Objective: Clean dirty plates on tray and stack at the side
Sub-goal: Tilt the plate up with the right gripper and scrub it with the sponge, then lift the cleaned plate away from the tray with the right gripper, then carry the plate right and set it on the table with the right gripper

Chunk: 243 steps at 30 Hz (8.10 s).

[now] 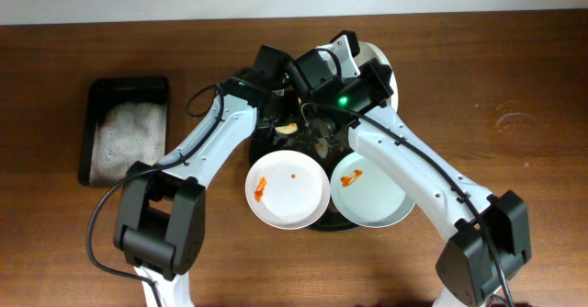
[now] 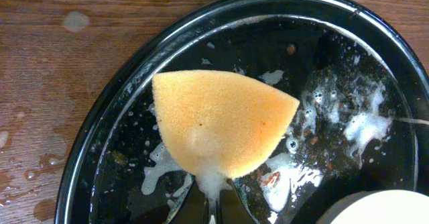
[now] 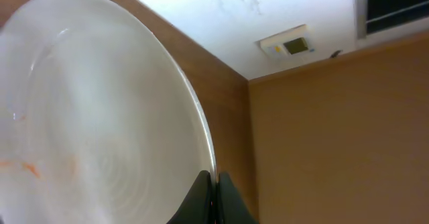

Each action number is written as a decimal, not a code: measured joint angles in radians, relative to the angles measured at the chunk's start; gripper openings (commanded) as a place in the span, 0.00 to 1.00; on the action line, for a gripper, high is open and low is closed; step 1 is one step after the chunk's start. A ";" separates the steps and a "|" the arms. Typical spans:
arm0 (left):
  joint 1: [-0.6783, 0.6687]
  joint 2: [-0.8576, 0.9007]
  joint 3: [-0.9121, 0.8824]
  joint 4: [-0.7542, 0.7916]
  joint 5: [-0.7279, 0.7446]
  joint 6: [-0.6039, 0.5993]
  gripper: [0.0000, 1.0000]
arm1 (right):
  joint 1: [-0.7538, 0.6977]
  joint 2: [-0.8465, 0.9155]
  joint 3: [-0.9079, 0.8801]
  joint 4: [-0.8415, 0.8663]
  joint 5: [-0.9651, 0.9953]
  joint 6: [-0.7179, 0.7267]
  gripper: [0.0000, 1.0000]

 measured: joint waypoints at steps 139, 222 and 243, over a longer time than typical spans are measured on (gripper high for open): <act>0.042 0.035 -0.012 0.074 0.275 0.090 0.00 | -0.479 0.270 0.020 -0.026 -1.344 0.133 0.14; 0.042 0.035 -0.012 -0.013 0.259 0.325 0.12 | -0.158 0.054 0.104 -0.140 -0.359 0.190 0.04; 0.042 -0.006 -0.011 -0.017 0.259 0.338 0.26 | -0.467 0.055 0.104 -0.168 -0.734 0.264 0.04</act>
